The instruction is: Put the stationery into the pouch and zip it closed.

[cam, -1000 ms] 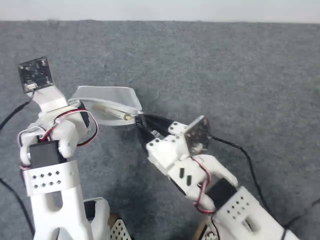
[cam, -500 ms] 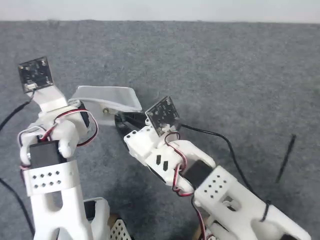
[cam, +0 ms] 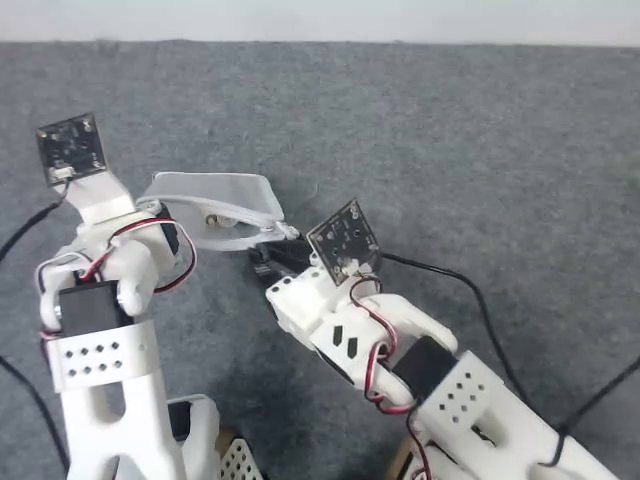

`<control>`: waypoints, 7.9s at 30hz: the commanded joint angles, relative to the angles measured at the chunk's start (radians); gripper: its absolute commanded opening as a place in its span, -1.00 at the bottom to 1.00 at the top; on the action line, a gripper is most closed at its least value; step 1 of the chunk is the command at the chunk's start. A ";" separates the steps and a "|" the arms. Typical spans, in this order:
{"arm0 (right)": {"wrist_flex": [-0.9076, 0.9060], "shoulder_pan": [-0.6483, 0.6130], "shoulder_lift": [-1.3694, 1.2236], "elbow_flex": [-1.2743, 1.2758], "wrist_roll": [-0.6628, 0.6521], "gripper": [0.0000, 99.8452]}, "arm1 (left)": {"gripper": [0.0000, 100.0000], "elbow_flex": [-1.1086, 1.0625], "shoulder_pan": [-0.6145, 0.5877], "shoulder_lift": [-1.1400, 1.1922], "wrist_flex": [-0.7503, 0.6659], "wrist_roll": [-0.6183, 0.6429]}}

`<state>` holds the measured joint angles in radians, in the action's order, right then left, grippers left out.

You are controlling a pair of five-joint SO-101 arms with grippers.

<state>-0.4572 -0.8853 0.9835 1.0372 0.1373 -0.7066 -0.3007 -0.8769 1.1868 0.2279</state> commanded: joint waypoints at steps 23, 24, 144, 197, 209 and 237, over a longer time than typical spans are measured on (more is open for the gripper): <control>-0.199 0.073 0.068 -0.015 -0.072 -0.67 | -0.98 0.024 -0.075 -0.002 -0.051 0.021; -0.199 0.073 0.068 -0.015 -0.072 -0.67 | -0.98 0.024 -0.075 -0.002 -0.051 0.021; -0.024 -0.048 0.539 0.344 -0.371 -0.99 | -0.51 -0.119 0.410 -0.318 0.028 -0.180; -0.117 -0.254 0.541 0.327 -0.379 -0.99 | -0.51 -0.335 0.620 -0.545 -0.083 -0.374; -0.125 -0.130 0.541 0.275 -0.371 -0.99 | -0.51 -0.180 0.552 -0.546 0.055 -0.351; -0.363 0.157 0.541 0.034 -0.379 -0.99 | -0.39 -0.160 0.468 -0.545 0.123 -0.396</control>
<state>-0.7580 -0.7472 1.4991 1.1830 -0.2232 -0.8600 0.1642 -1.4154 1.3265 -0.1143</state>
